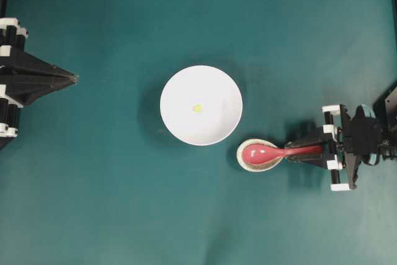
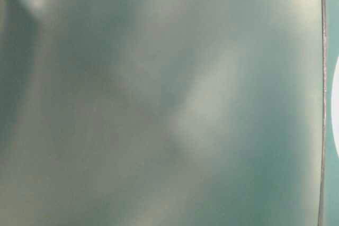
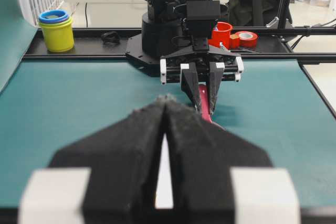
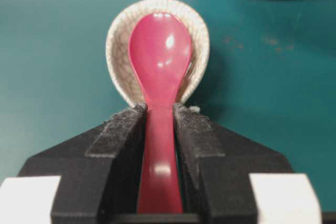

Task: Scoop the yellow hexagonal prism block from the bowl with a spoon using the right arm.
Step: 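Lift the spoon and carry it up over the white bowl, then lower the spoon bowl into the white bowl beside the yellow block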

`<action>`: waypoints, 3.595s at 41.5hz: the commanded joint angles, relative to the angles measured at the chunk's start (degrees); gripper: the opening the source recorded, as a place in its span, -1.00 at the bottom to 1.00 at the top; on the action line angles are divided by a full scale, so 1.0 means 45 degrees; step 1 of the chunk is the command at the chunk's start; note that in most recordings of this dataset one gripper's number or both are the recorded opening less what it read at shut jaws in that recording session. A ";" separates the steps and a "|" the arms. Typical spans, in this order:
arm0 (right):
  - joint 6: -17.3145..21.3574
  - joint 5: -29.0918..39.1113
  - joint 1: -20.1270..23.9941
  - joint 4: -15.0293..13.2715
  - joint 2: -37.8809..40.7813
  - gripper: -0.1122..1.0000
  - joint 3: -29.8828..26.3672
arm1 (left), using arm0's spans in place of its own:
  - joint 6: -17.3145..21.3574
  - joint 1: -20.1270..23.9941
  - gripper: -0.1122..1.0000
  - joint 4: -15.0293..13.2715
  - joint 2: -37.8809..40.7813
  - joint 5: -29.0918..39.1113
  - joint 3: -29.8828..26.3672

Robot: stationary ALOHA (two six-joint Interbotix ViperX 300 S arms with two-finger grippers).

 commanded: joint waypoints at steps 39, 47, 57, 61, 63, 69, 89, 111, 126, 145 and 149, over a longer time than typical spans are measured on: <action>-0.2539 0.8281 -0.3711 0.0039 -0.6875 -0.36 -0.1973 | -0.0020 0.0000 -0.80 0.0039 0.0078 0.0508 -0.0332; -0.3477 1.1523 -0.5273 0.0000 -0.7227 -0.36 -0.3379 | 0.0000 0.0000 -0.80 0.0039 0.0117 0.0508 -0.0332; -0.4063 1.5293 -0.6582 -0.0254 -0.7090 -0.36 -0.5410 | 0.0020 0.0000 -0.80 0.0039 0.0195 0.0469 -0.0332; -0.4043 1.6367 -0.7051 -0.0410 -0.6914 -0.36 -0.6133 | 0.0020 0.0020 -0.80 0.0039 0.0195 0.0469 -0.0332; -0.4043 1.6797 -0.7305 -0.0488 -0.6777 -0.36 -0.6445 | 0.0000 0.0000 -0.80 0.0039 0.0195 0.0469 -0.0332; -0.4043 1.7773 -0.7773 -0.0566 -0.6094 -0.36 -0.7227 | 0.0020 0.0020 -0.80 0.0039 0.0195 0.0449 -0.0332; -0.3926 2.1523 -0.8340 -0.1523 -0.3223 -0.36 -1.0195 | 0.0000 0.0020 -0.80 0.0039 0.0195 0.0410 -0.0352; -0.3906 2.2070 -0.8340 -0.1621 -0.2383 -0.36 -1.0625 | 0.0000 0.0020 -0.80 0.0039 0.0176 0.0410 -0.0352; -0.3926 2.1973 -0.8340 -0.1621 -0.1875 -0.36 -1.0586 | 0.0000 0.0020 -0.80 0.0039 0.0195 0.0410 -0.0352; -0.3965 2.0742 -0.8164 -0.1602 -0.1602 -0.36 -1.0703 | 0.0000 0.0020 -0.79 0.0039 0.0195 0.0410 -0.0352; -0.3984 2.0488 -0.8066 -0.1602 -0.1504 -0.36 -1.0781 | 0.0000 0.0020 -0.80 0.0039 0.0195 0.0410 -0.0352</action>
